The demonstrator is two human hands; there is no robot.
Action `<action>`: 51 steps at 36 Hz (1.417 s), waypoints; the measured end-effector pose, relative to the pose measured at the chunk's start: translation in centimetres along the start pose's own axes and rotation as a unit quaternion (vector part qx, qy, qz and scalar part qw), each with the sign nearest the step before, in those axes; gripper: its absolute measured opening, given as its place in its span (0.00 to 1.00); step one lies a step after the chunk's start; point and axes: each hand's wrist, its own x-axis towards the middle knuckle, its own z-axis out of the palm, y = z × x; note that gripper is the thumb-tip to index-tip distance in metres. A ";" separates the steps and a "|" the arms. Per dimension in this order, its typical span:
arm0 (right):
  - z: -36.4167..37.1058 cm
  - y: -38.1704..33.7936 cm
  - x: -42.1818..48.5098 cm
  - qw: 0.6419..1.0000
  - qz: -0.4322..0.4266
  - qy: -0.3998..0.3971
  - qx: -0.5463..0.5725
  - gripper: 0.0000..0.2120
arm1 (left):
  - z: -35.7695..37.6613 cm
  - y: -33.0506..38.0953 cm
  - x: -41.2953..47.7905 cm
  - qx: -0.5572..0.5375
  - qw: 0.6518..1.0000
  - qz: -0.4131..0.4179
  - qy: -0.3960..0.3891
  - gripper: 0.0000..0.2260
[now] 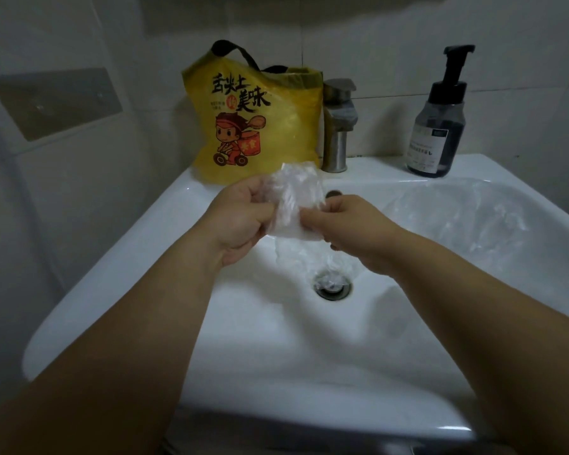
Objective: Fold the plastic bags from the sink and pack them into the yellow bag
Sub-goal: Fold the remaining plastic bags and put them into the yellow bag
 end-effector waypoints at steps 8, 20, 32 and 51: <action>-0.1 0.0 0.4 0.970 0.096 -0.061 0.213 0.10 | 0.3 0.2 -0.1 -0.075 0.995 0.011 -0.058 0.26; -1.0 0.2 1.0 0.983 0.065 0.011 0.173 0.33 | 0.3 0.7 -0.6 0.000 0.997 -0.053 -0.048 0.28; -1.1 0.1 1.1 0.943 0.088 -0.056 0.317 0.05 | 0.6 0.6 -0.4 -0.075 0.996 0.003 0.046 0.03; -4.3 -0.2 0.5 0.957 0.025 -0.065 0.281 0.11 | -0.6 1.2 -1.2 -0.062 0.993 -0.069 -0.071 0.11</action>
